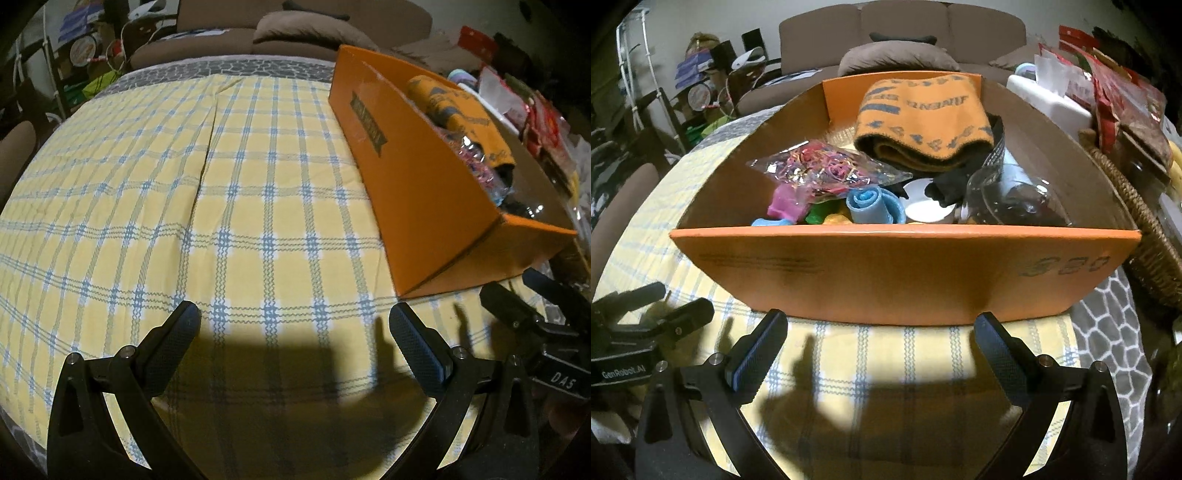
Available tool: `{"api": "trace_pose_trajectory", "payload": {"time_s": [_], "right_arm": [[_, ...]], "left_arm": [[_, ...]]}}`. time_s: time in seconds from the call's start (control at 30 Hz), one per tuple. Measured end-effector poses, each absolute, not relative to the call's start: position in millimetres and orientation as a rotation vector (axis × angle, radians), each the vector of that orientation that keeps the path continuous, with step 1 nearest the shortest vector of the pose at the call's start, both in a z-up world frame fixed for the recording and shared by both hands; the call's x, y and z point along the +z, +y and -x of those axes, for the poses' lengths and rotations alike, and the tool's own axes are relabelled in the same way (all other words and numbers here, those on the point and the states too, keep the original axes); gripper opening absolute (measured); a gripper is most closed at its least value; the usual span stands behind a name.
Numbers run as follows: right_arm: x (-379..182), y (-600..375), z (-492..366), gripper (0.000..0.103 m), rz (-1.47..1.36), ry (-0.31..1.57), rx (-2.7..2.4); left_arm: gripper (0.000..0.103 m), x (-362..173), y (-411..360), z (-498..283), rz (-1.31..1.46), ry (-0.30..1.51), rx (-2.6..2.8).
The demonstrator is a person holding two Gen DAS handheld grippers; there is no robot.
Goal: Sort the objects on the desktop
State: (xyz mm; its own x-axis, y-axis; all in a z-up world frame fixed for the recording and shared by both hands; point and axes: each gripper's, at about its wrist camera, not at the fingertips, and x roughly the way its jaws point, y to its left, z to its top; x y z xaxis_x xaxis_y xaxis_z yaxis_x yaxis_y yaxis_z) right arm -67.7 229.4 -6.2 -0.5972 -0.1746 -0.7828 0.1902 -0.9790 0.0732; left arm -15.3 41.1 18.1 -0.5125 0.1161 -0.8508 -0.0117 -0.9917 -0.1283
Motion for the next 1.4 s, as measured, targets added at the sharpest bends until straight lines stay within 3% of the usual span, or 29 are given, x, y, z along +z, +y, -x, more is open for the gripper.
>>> {"api": "trace_pose_trajectory", "payload": {"time_s": [0.57,1.4], "right_arm": [[-32,234,79,0.103,-1.357,0.097,-2.691],[-36,231,77,0.103,-1.364,0.1,-2.718]], "left_arm": [[0.103,5,52,11,1.471,-0.023,2.74],[0.103,3,53,14,1.453,-0.026,2.789]]}}
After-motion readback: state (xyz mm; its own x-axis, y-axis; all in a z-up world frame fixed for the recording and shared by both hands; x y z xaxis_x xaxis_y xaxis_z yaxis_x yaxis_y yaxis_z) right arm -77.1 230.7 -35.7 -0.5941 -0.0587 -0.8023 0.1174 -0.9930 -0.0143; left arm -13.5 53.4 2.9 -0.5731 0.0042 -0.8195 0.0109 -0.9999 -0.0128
